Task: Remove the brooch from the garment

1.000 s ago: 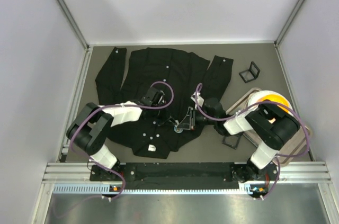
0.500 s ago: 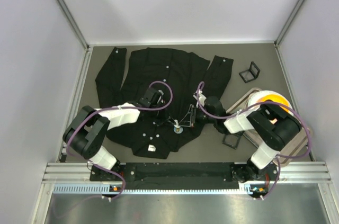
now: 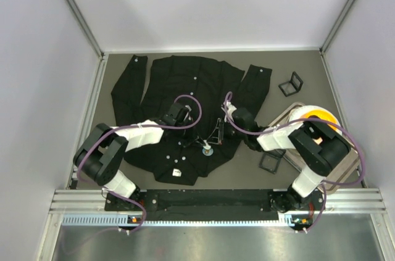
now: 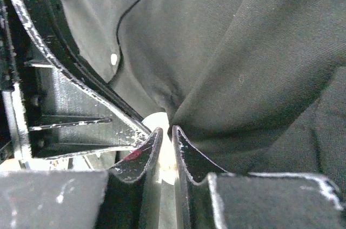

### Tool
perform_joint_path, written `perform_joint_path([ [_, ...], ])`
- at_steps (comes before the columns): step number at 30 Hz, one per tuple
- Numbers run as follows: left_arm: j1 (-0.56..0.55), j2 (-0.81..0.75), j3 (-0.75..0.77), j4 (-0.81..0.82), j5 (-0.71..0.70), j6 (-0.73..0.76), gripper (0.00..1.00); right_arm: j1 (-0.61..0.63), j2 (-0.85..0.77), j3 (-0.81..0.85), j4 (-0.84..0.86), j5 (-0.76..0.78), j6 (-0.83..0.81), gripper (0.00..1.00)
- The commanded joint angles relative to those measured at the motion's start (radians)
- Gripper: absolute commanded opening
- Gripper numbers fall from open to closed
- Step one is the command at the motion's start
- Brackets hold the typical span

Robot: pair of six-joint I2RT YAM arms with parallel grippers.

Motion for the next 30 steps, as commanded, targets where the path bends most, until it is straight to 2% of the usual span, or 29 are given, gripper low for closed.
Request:
perform_joint_path([
  [1, -0.008, -0.038, 0.003, 0.033, -0.005, 0.012, 0.0, 0.026, -0.004, 0.05, -0.065, 0.054, -0.041, 0.11],
  [7, -0.008, -0.04, 0.026, 0.024, -0.014, 0.018, 0.0, 0.066, -0.022, 0.067, -0.133, 0.117, -0.073, 0.13],
  [10, -0.008, -0.037, 0.031, 0.027, -0.019, 0.018, 0.0, 0.066, -0.018, 0.07, -0.128, 0.111, -0.073, 0.09],
  [12, -0.008, -0.031, 0.032, 0.029, -0.014, 0.018, 0.0, 0.065, -0.018, 0.071, -0.124, 0.107, -0.073, 0.01],
  [16, -0.008, -0.02, 0.031, 0.035, -0.013, 0.021, 0.0, 0.065, -0.026, 0.058, -0.11, 0.103, -0.07, 0.0],
  [26, -0.006, 0.0, 0.051, 0.033, 0.001, 0.05, 0.0, 0.039, 0.002, 0.037, -0.036, -0.036, -0.053, 0.0],
  [30, -0.005, 0.07, 0.156, -0.007, 0.048, 0.094, 0.0, 0.045, 0.01, 0.047, -0.027, -0.074, -0.068, 0.0],
])
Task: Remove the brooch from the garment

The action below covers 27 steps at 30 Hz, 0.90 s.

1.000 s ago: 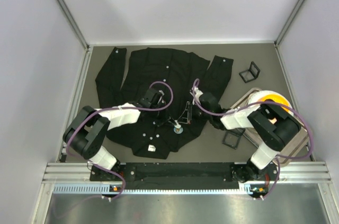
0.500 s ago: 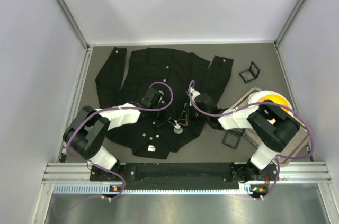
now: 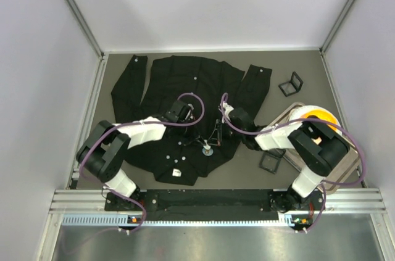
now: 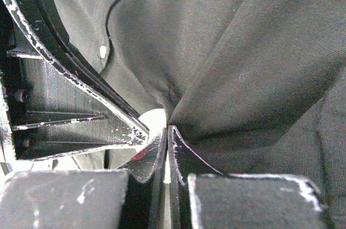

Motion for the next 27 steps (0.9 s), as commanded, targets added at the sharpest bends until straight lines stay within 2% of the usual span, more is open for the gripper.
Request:
perform_joint_path([
  [1, 0.0, 0.074, 0.132, 0.032, 0.061, 0.053, 0.0, 0.019, 0.016, 0.02, 0.04, -0.097, -0.016, 0.0],
  [5, -0.003, 0.101, 0.133, 0.09, 0.128, -0.025, 0.0, 0.071, 0.037, 0.081, -0.054, -0.022, -0.073, 0.0],
  [6, -0.005, 0.105, 0.116, 0.168, 0.145, -0.051, 0.0, 0.077, 0.046, 0.098, -0.06, -0.017, -0.081, 0.0],
  [7, -0.005, 0.108, 0.097, 0.216, 0.162, -0.108, 0.0, 0.083, 0.05, 0.101, -0.062, -0.026, -0.09, 0.0],
  [10, -0.002, 0.116, 0.059, 0.293, 0.158, -0.154, 0.0, 0.091, 0.037, 0.085, -0.027, -0.059, -0.102, 0.0],
  [13, 0.0, 0.146, 0.085, 0.291, 0.148, -0.163, 0.0, 0.114, 0.021, 0.081, -0.02, -0.056, -0.141, 0.0],
  [16, 0.0, 0.191, 0.129, 0.305, 0.213, -0.177, 0.0, 0.148, 0.04, 0.121, -0.068, -0.056, -0.187, 0.0],
  [19, 0.007, 0.209, 0.191, 0.236, 0.219, -0.151, 0.0, 0.185, 0.06, 0.153, -0.114, -0.033, -0.225, 0.0],
  [27, 0.082, 0.138, 0.226, 0.182, 0.156, -0.111, 0.0, 0.208, 0.05, 0.129, -0.108, -0.022, -0.221, 0.0],
])
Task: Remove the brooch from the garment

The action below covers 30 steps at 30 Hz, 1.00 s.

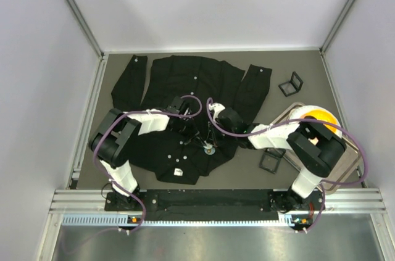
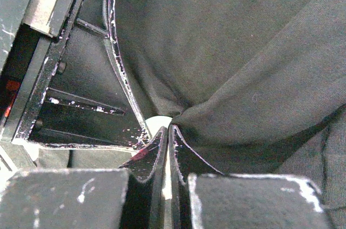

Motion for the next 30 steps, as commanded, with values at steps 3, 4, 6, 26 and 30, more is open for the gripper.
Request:
perform_joint_path([
  [3, 0.01, -0.057, 0.092, 0.347, -0.02, -0.056, 0.0, 0.113, 0.024, 0.007, 0.073, -0.185, 0.049, 0.0],
  [4, 0.01, -0.052, 0.09, 0.379, -0.018, -0.079, 0.0, 0.113, 0.021, 0.004, 0.073, -0.179, 0.049, 0.0],
  [6, 0.015, -0.049, 0.072, 0.427, -0.006, -0.112, 0.0, 0.115, 0.011, -0.004, 0.071, -0.177, 0.052, 0.0],
  [26, 0.016, -0.08, 0.009, 0.402, -0.112, -0.099, 0.0, 0.099, -0.137, -0.237, 0.476, -0.303, 0.162, 0.0],
  [30, 0.012, -0.078, -0.036, 0.41, -0.098, -0.083, 0.0, 0.073, -0.101, -0.24, 0.537, -0.367, 0.193, 0.0],
])
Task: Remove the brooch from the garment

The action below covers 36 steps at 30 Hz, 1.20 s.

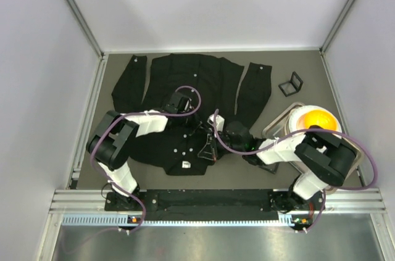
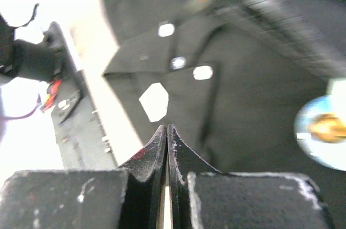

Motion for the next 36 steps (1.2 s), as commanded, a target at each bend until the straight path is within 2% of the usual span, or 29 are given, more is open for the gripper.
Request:
perform_joint_path([
  [1, 0.0, -0.058, -0.023, 0.198, -0.037, 0.024, 0.0, -0.003, 0.004, -0.004, 0.15, -0.198, 0.079, 0.0],
  [3, -0.004, -0.074, -0.026, 0.161, -0.057, 0.046, 0.0, -0.018, -0.05, -0.026, 0.092, -0.141, 0.076, 0.0],
  [4, -0.007, -0.093, -0.026, 0.141, -0.082, 0.072, 0.0, -0.018, -0.086, -0.036, 0.046, -0.02, 0.061, 0.0],
  [5, -0.007, -0.102, -0.03, 0.111, -0.091, 0.085, 0.0, -0.018, -0.17, -0.034, -0.018, 0.033, 0.042, 0.0],
  [6, -0.01, -0.113, -0.035, 0.101, -0.096, 0.098, 0.0, -0.021, -0.204, -0.005, -0.102, 0.087, 0.036, 0.0],
  [7, -0.013, -0.13, -0.041, 0.094, -0.102, 0.118, 0.0, -0.027, -0.24, 0.016, -0.255, 0.183, 0.03, 0.0],
  [10, -0.02, -0.148, -0.058, 0.064, -0.102, 0.153, 0.0, -0.081, -0.32, 0.067, -0.414, 0.221, 0.042, 0.01],
  [13, -0.032, -0.163, -0.06, 0.005, -0.113, 0.184, 0.0, -0.124, -0.299, 0.142, -0.497, 0.23, 0.001, 0.17],
  [15, -0.041, -0.168, -0.067, 0.0, -0.114, 0.194, 0.0, -0.128, -0.227, 0.192, -0.532, 0.227, -0.022, 0.29],
  [17, -0.044, -0.165, -0.064, -0.006, -0.111, 0.202, 0.0, -0.148, -0.171, 0.226, -0.551, 0.172, -0.032, 0.31],
  [21, -0.056, -0.162, -0.055, -0.029, -0.125, 0.221, 0.0, -0.153, -0.108, 0.266, -0.559, 0.157, -0.039, 0.27],
  [25, -0.069, -0.157, -0.04, -0.046, -0.137, 0.233, 0.0, -0.151, -0.052, 0.271, -0.542, 0.124, -0.058, 0.27],
  [27, -0.078, -0.156, -0.038, -0.049, -0.148, 0.242, 0.0, -0.153, -0.033, 0.274, -0.533, 0.14, -0.064, 0.22],
  [29, -0.085, -0.148, -0.029, -0.057, -0.153, 0.25, 0.0, -0.151, -0.007, 0.279, -0.523, 0.135, -0.068, 0.13],
  [36, -0.101, -0.144, -0.014, -0.061, -0.163, 0.26, 0.0, -0.153, 0.018, 0.3, -0.506, 0.157, -0.071, 0.12],
])
